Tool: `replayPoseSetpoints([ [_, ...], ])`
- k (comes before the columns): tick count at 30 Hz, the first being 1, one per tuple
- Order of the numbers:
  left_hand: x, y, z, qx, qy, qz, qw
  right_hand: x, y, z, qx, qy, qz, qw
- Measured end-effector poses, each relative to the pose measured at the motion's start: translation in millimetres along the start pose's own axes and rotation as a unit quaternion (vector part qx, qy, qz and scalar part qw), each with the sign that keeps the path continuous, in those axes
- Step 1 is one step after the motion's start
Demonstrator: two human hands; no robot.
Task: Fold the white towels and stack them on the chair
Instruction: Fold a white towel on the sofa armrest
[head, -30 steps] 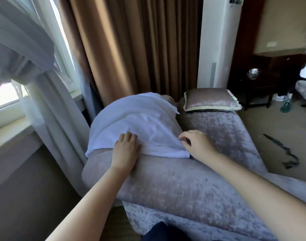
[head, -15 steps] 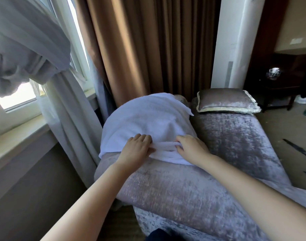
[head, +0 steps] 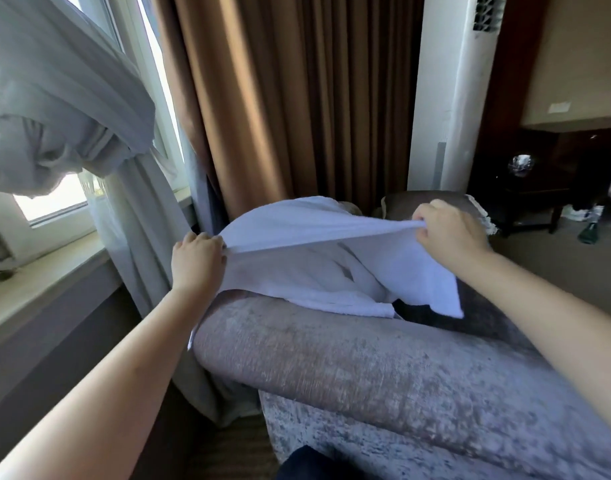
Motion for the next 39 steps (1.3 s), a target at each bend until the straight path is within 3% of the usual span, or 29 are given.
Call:
replayPoseSetpoints([
  [5, 9.0, -50.9, -8.1, -0.052, 0.009, 0.008, 0.999, -26.5, -35.1, 3.7, -0.025, 0.047, 0.031, 0.998],
  [12, 19.3, -123.3, -33.8, -0.03, -0.014, -0.05, 0.998, -23.3, -112.2, -8.6, -0.073, 0.065, 0.139, 0.985],
  [16, 32.2, -160.4, -48.3, -0.001, -0.049, -0.018, 0.999, -40.9, -161.8, -15.7, -0.131, 0.165, 0.067, 0.975],
  [19, 32.7, -160.6, -43.1, 0.041, -0.076, 0.052, 0.995, -52.7, -168.0, 0.7, -0.137, 0.192, -0.003, 0.972],
  [22, 28.6, -165.1, -38.1, -0.005, -0.088, 0.07, 0.994, -60.1, -170.8, 17.5, -0.141, 0.18, -0.047, 0.972],
  [29, 16.3, -211.8, -51.4, -0.148, -0.021, 0.09, 0.985, -62.9, -238.4, 32.8, -0.259, 0.12, -0.116, 0.951],
  [32, 19.5, -221.6, -66.8, -0.129, -0.013, 0.065, 0.989, -66.4, -263.5, 40.5, -0.282, 0.119, -0.099, 0.947],
  [39, 11.5, -194.2, -57.0, -0.094, -0.012, 0.099, 0.991, -104.3, -246.3, 62.9, -0.238, 0.142, -0.093, 0.956],
])
Point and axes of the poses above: each hand's wrist, its own z-axis away from the middle knuckle, its own y-axis out of the palm, x = y × z, the point moved 7 cm from there along -z, towards the middle knuckle, and after that the axes turned 8 degrees about -z, right-handed, at the moved point
